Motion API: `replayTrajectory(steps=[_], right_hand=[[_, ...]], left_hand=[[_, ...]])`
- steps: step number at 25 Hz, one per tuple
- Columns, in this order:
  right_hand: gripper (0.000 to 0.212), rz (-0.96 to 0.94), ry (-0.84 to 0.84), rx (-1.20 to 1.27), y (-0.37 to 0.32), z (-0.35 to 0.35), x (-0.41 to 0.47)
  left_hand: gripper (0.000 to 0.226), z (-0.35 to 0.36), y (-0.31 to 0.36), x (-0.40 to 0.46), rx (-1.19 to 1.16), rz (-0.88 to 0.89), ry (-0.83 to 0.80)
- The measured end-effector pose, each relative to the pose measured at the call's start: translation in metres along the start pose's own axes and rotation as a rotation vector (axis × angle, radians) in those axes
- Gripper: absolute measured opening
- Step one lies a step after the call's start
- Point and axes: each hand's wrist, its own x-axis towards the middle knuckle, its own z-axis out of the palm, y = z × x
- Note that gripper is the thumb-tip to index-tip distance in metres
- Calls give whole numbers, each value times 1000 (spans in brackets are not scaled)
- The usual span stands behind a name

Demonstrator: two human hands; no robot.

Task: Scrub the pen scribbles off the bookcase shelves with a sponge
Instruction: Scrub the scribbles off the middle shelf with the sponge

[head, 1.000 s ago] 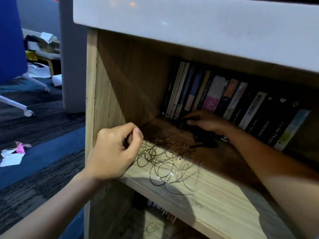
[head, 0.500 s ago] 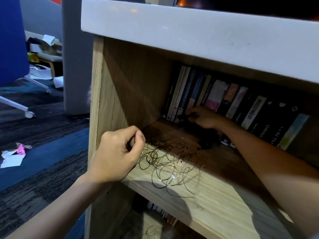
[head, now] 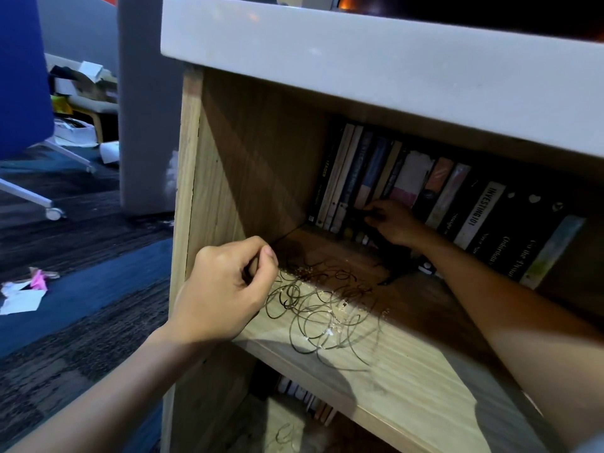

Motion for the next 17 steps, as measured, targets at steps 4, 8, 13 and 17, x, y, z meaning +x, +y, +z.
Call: replayTrajectory(steps=[4, 8, 13, 17], right_hand=[[28, -46, -188, -131, -25, 30, -11], [34, -108, -113, 210, -59, -21, -13], [28, -166, 529, 278, -39, -34, -23], [22, -158, 219, -45, 32, 15, -53]], left_hand=[[32, 0, 1, 1, 7, 3, -13], [30, -1, 0, 0, -4, 10, -11], [28, 0, 1, 0, 1, -9, -20], [30, 0, 3, -1, -4, -12, -20]])
